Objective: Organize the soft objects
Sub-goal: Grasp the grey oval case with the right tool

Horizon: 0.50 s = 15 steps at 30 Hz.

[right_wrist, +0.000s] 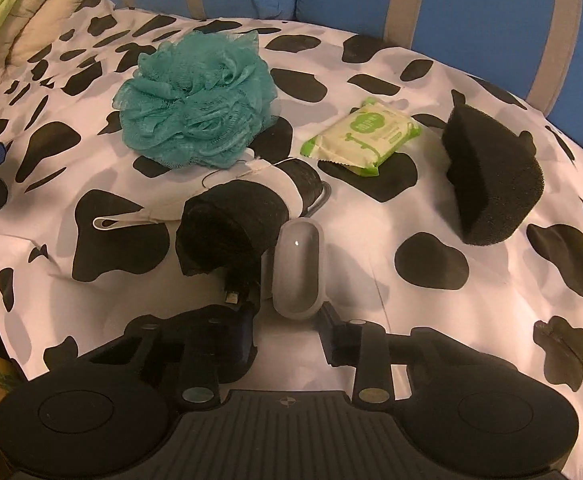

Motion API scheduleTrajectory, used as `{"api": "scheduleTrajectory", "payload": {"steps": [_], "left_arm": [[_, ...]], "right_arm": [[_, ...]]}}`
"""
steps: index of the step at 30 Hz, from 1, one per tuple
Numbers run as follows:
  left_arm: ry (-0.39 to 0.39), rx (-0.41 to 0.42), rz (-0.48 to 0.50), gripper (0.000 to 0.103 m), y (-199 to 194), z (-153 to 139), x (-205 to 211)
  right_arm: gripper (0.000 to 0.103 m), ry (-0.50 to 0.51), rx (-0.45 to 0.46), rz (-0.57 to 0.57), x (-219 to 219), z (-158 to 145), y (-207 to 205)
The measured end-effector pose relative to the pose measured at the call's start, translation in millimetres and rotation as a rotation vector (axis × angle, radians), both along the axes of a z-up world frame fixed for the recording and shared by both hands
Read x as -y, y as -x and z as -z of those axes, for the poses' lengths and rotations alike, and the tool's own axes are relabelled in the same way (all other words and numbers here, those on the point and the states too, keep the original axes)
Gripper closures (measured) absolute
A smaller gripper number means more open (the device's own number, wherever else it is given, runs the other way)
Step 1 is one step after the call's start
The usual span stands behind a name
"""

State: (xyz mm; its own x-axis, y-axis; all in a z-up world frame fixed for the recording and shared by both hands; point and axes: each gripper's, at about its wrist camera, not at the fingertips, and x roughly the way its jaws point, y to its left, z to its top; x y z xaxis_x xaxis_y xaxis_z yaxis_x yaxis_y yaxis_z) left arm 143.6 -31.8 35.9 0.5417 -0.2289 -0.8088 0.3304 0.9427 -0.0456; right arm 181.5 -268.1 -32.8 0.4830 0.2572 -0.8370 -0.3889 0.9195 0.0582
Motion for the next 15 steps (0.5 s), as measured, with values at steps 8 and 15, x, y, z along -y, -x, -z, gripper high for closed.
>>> {"api": "scheduleTrajectory", "payload": {"steps": [8,15], "left_arm": [[-0.019,-0.001,0.010,0.035,3,4,3],[-0.037,0.000,0.020,0.035,3,7,7]], "right_arm": [[0.068,0.152,0.064,0.039,-1,-17,12],[0.068,0.175,0.129,0.111,14,-35,24]]}}
